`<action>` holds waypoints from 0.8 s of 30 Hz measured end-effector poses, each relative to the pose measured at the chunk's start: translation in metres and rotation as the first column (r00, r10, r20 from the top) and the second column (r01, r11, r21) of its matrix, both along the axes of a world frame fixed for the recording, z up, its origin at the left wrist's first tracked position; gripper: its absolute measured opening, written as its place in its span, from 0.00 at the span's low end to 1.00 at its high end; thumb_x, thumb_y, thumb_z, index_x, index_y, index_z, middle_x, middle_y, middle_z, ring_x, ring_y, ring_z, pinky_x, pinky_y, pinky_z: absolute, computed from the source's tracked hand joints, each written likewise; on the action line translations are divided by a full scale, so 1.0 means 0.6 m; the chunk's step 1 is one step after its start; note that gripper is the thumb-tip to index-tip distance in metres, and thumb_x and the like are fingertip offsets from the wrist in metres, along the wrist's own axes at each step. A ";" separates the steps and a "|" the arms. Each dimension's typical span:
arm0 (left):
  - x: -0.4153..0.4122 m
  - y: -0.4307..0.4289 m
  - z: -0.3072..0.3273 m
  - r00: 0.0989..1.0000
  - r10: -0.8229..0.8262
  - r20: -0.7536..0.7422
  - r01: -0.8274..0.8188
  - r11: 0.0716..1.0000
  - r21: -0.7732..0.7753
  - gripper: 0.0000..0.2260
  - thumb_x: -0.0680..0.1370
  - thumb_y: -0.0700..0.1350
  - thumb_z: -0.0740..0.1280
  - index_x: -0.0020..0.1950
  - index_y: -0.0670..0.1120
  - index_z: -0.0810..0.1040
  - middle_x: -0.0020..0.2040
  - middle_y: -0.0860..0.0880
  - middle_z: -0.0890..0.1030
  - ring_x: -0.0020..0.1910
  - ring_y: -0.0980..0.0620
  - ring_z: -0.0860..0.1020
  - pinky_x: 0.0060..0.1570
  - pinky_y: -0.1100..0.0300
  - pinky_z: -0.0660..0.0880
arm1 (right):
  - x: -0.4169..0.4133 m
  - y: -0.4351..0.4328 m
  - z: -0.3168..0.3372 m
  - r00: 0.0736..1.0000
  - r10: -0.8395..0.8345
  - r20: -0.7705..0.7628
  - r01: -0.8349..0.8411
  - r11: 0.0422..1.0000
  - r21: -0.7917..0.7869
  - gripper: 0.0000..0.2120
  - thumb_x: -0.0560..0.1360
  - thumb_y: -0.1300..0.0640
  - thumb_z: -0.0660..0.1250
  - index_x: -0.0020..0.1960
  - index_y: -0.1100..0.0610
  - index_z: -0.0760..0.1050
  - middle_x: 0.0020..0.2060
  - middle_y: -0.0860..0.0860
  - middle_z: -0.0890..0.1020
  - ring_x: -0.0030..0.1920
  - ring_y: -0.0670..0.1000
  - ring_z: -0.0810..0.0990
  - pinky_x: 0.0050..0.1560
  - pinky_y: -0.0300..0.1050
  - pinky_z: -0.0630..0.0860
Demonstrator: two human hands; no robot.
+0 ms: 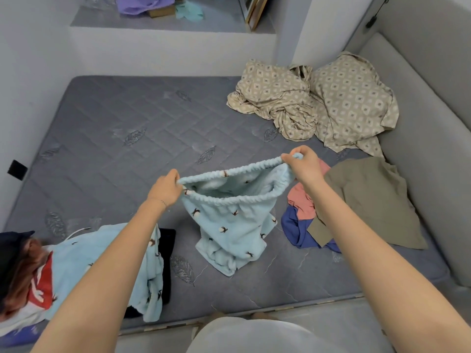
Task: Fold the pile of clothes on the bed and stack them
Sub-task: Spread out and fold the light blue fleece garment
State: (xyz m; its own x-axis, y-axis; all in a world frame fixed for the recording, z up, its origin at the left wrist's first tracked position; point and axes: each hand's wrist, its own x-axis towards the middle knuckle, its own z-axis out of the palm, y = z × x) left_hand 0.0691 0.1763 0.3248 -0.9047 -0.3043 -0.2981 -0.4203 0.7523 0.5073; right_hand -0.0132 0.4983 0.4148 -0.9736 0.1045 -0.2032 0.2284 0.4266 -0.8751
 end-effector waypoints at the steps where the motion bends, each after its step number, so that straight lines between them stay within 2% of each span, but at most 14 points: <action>1: 0.000 -0.007 -0.005 0.999 0.036 -0.006 -0.036 0.999 -0.007 0.05 0.78 0.35 0.56 0.44 0.43 0.68 0.42 0.39 0.76 0.41 0.41 0.73 0.41 0.50 0.69 | -0.002 0.003 -0.003 1.000 -0.001 -0.014 0.001 1.000 -0.001 0.11 0.75 0.60 0.69 0.38 0.52 0.68 0.36 0.47 0.74 0.36 0.47 0.72 0.37 0.42 0.69; 4: 0.005 -0.009 -0.019 0.998 0.050 0.027 -0.054 0.979 0.198 0.12 0.78 0.33 0.54 0.42 0.46 0.72 0.44 0.41 0.81 0.42 0.44 0.77 0.46 0.53 0.72 | -0.002 0.005 -0.005 0.998 0.045 0.037 -0.043 0.998 -0.047 0.10 0.76 0.61 0.68 0.39 0.54 0.70 0.37 0.49 0.76 0.37 0.47 0.74 0.34 0.41 0.70; 6: 0.008 0.016 -0.033 0.994 -0.081 0.067 0.060 0.960 0.275 0.11 0.81 0.35 0.57 0.52 0.48 0.76 0.51 0.42 0.81 0.48 0.45 0.77 0.48 0.57 0.70 | -0.001 -0.002 -0.009 0.991 0.095 0.090 -0.086 0.991 -0.101 0.07 0.76 0.61 0.69 0.41 0.55 0.72 0.40 0.51 0.78 0.39 0.48 0.77 0.33 0.41 0.73; 7: 0.009 0.035 -0.039 0.985 -0.161 0.065 0.136 0.949 0.284 0.11 0.81 0.37 0.59 0.59 0.47 0.76 0.56 0.43 0.80 0.53 0.45 0.77 0.52 0.59 0.69 | 0.000 -0.008 -0.010 0.987 0.108 0.118 -0.091 0.985 -0.144 0.06 0.77 0.60 0.69 0.43 0.56 0.73 0.41 0.52 0.79 0.40 0.49 0.78 0.33 0.42 0.75; 10: 0.009 0.096 -0.052 0.941 -0.337 -0.041 0.330 0.880 0.341 0.16 0.80 0.39 0.65 0.68 0.47 0.74 0.66 0.49 0.75 0.64 0.53 0.72 0.63 0.62 0.65 | 0.008 -0.023 -0.010 0.970 0.132 0.202 -0.079 0.965 -0.252 0.01 0.76 0.60 0.67 0.46 0.57 0.75 0.42 0.53 0.80 0.40 0.49 0.80 0.35 0.41 0.79; 13: 0.008 0.154 -0.062 0.915 -0.391 -0.100 0.393 0.807 0.440 0.23 0.77 0.45 0.71 0.72 0.49 0.71 0.69 0.53 0.72 0.68 0.54 0.70 0.68 0.56 0.66 | 0.011 -0.024 -0.004 0.937 0.229 0.263 -0.085 0.881 -0.465 0.04 0.73 0.64 0.63 0.46 0.59 0.76 0.37 0.51 0.80 0.36 0.47 0.80 0.38 0.42 0.80; 15: 0.004 0.180 -0.070 0.914 -0.398 -0.077 0.389 0.809 0.441 0.25 0.76 0.48 0.71 0.72 0.52 0.69 0.68 0.54 0.73 0.67 0.53 0.70 0.67 0.53 0.68 | 0.009 -0.020 0.000 0.911 0.326 0.253 -0.152 0.836 -0.527 0.10 0.74 0.70 0.58 0.51 0.62 0.74 0.38 0.52 0.79 0.37 0.47 0.81 0.41 0.43 0.81; 18: -0.002 0.187 -0.090 0.933 -0.360 0.017 0.346 0.908 0.236 0.17 0.77 0.50 0.68 0.65 0.52 0.74 0.58 0.52 0.80 0.59 0.49 0.75 0.62 0.49 0.69 | 0.002 -0.006 0.003 0.917 0.336 0.215 -0.193 0.846 -0.498 0.16 0.75 0.75 0.60 0.59 0.62 0.71 0.44 0.54 0.81 0.40 0.45 0.83 0.42 0.40 0.81; 21: -0.001 0.155 -0.111 0.969 -0.233 0.084 0.222 0.967 0.123 0.04 0.79 0.52 0.66 0.47 0.53 0.76 0.44 0.52 0.80 0.47 0.50 0.77 0.58 0.51 0.71 | -0.011 0.020 -0.001 0.926 0.327 0.191 -0.229 0.885 -0.406 0.20 0.73 0.76 0.66 0.61 0.60 0.71 0.48 0.56 0.83 0.45 0.49 0.84 0.49 0.43 0.82; 24: 0.012 0.113 -0.127 0.982 -0.149 0.113 0.135 0.983 0.125 0.10 0.79 0.49 0.66 0.38 0.54 0.73 0.38 0.52 0.78 0.42 0.50 0.75 0.52 0.53 0.69 | -0.017 0.043 -0.013 0.928 0.315 0.200 -0.269 0.936 -0.226 0.24 0.70 0.73 0.71 0.62 0.59 0.70 0.50 0.59 0.83 0.48 0.53 0.82 0.57 0.50 0.78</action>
